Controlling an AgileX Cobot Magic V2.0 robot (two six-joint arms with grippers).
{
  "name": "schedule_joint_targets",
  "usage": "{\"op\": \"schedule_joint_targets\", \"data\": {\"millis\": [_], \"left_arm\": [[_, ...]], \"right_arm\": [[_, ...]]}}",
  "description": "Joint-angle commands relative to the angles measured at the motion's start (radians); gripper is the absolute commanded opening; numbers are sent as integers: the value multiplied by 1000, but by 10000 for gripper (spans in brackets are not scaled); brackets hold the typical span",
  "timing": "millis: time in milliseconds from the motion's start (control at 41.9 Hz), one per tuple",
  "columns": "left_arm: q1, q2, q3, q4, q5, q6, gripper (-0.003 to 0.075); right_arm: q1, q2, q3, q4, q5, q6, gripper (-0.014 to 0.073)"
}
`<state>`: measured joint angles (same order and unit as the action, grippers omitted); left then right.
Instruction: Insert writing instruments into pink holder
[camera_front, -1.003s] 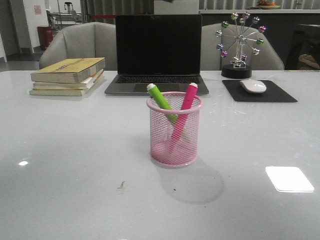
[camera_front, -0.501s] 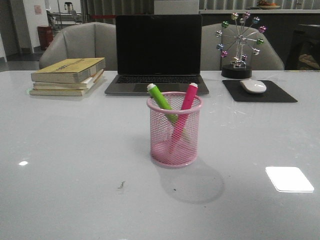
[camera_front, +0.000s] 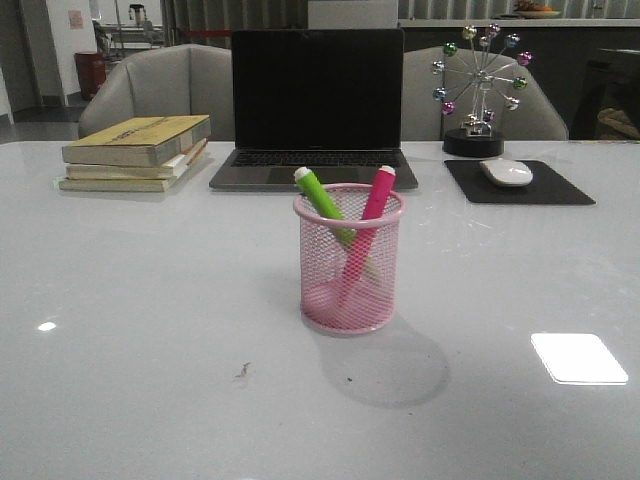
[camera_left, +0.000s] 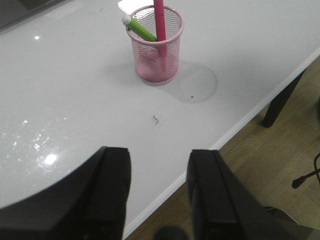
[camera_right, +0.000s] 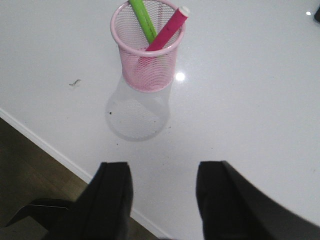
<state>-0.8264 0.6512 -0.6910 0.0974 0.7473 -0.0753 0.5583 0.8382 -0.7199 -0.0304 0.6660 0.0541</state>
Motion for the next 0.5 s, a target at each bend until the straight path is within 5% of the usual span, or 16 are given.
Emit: {"op": "schedule_joint_targets", "data": {"millis": [0,191,477], "left_arm": [[-4,2,-28,6,-72,-15,230],[-4,2,-28,6,-73,-15,92],[-4,2,-28,6,-73,-15,92]], "right_arm": [[-2,-11,-28,-12,-57,-4,323],[-2,-11,-28,-12,-50,-4,44],[-2,-11,-28,-12,-44,-4,55]]}}
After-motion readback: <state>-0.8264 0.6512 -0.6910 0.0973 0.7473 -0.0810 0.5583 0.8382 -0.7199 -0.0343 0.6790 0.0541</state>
